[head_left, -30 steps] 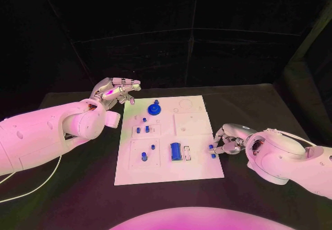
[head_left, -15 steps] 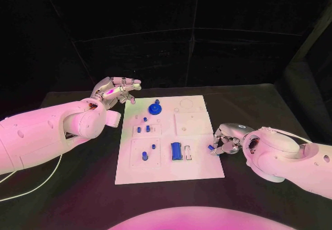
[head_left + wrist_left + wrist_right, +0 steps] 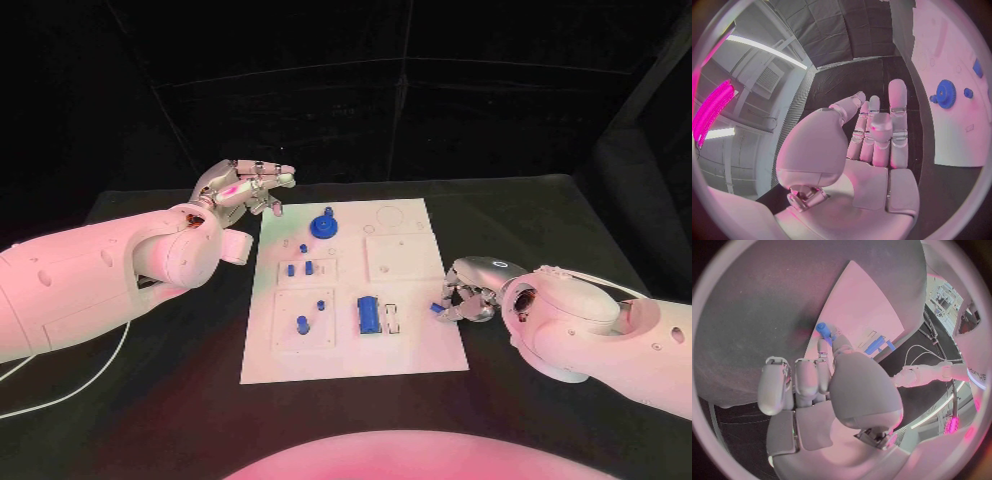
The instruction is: Assemble the parts on the task board
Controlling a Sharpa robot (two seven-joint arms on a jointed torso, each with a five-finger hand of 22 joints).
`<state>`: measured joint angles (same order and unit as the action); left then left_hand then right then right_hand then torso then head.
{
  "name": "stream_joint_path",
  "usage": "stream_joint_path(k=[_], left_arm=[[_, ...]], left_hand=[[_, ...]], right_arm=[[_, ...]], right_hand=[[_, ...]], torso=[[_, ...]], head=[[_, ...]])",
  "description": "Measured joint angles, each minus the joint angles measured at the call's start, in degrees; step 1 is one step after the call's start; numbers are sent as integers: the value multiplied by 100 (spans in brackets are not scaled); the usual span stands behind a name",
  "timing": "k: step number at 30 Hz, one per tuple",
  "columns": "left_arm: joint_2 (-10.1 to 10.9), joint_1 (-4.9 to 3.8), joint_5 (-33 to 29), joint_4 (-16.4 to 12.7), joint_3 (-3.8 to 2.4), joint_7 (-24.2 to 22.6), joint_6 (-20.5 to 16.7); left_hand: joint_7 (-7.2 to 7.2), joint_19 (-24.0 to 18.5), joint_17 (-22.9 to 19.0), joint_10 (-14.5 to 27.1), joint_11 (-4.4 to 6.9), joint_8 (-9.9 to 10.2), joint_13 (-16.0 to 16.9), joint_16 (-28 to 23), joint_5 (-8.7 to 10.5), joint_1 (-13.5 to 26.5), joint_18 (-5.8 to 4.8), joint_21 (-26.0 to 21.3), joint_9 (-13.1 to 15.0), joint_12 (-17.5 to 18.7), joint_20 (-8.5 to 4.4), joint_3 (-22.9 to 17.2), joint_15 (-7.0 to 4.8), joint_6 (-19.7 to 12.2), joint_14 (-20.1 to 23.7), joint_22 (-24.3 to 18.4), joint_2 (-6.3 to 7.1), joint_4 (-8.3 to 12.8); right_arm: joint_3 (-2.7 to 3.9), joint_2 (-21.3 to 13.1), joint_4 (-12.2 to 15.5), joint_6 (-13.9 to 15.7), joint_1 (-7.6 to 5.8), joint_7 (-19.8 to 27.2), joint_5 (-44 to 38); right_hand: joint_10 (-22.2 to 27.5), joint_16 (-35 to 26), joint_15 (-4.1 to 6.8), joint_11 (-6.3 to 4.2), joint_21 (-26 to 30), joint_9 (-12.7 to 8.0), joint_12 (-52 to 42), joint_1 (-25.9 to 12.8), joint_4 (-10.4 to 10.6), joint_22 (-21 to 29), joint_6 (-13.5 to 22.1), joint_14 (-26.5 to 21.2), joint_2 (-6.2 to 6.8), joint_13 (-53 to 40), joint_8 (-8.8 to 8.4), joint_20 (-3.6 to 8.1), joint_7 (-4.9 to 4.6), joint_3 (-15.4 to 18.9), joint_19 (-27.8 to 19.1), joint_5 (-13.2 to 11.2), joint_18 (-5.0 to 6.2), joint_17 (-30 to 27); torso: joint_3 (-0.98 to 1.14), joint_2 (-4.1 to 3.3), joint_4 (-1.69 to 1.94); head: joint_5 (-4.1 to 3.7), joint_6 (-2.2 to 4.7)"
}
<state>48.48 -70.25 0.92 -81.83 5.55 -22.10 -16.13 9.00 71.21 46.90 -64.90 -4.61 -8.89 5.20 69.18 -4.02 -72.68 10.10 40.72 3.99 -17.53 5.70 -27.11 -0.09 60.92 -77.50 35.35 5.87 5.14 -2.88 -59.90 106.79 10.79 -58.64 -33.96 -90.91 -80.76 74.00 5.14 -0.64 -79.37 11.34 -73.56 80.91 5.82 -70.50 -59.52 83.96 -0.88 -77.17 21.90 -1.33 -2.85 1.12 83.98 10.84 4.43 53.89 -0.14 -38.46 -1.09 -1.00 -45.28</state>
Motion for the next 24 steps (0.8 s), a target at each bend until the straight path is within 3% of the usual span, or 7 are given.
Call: stream_joint_path(k=[11, 12, 13, 17, 24], left_arm=[[-8, 2, 0, 6, 0, 0, 1], [-9, 2, 0, 6, 0, 0, 1], [-9, 2, 0, 6, 0, 0, 1], [-13, 2, 0, 6, 1, 0, 1], [-15, 4, 0, 2, 1, 0, 3]], left_hand=[[0, 0, 0, 0, 0, 0, 0, 0, 0, 0, 0, 0, 0, 0, 0, 0, 0, 0, 0, 0, 0, 0], [0, 0, 0, 0, 0, 0, 0, 0, 0, 0, 0, 0, 0, 0, 0, 0, 0, 0, 0, 0, 0, 0], [0, 0, 0, 0, 0, 0, 0, 0, 0, 0, 0, 0, 0, 0, 0, 0, 0, 0, 0, 0, 0, 0], [0, 0, 1, 0, 0, 0, 0, 0, 0, 0, 0, 0, 0, 0, 0, 0, 0, 0, 0, 1, 0, 0], [0, 0, 1, 0, 0, 0, 0, 0, 0, 0, 1, 0, 0, 0, 0, 0, 0, 0, 0, 1, 0, 0]], right_arm=[[-23, -70, 264, 739, 29, 62, 652], [-23, -65, 270, 798, 28, 85, 760], [-23, -58, 270, 850, 28, 106, 872], [-23, -5, 270, 1025, 27, 210, 1358], [-24, 159, 220, 1125, 27, 364, 2017]], right_hand=[[-40, 25, 1, -40, -23, 9, 2, -8, 4, -43, -33, 0, -8, 14, -184, 20, -30, -970, 20, 153, 0, 79], [-40, 25, 1, -40, -23, -155, 3, -9, 7, -42, -37, 0, -6, 15, -188, 20, -36, -1041, 20, 182, 0, 87], [-40, 36, 1, -40, -24, -265, 3, -31, 5, -49, -46, 0, 16, 31, -195, 20, -45, -1059, 20, 234, 0, 102], [-93, 56, 4, -93, -38, -269, 18, -252, 5, -67, -63, 0, 214, 315, -218, 20, -62, -1517, 20, 329, 0, 127], [-165, 56, 23, -122, -47, -269, -15, -625, 51, -81, -67, -2, 350, 256, -246, 20, -66, -1814, 20, 469, 0, 158]], torso=[[-2, 1, 1], [-2, 1, 1], [-2, 1, 1], [-5, -2, 1], [-5, -6, 1]], head=[[3, 9], [3, 9], [3, 13], [5, 21], [5, 10]])
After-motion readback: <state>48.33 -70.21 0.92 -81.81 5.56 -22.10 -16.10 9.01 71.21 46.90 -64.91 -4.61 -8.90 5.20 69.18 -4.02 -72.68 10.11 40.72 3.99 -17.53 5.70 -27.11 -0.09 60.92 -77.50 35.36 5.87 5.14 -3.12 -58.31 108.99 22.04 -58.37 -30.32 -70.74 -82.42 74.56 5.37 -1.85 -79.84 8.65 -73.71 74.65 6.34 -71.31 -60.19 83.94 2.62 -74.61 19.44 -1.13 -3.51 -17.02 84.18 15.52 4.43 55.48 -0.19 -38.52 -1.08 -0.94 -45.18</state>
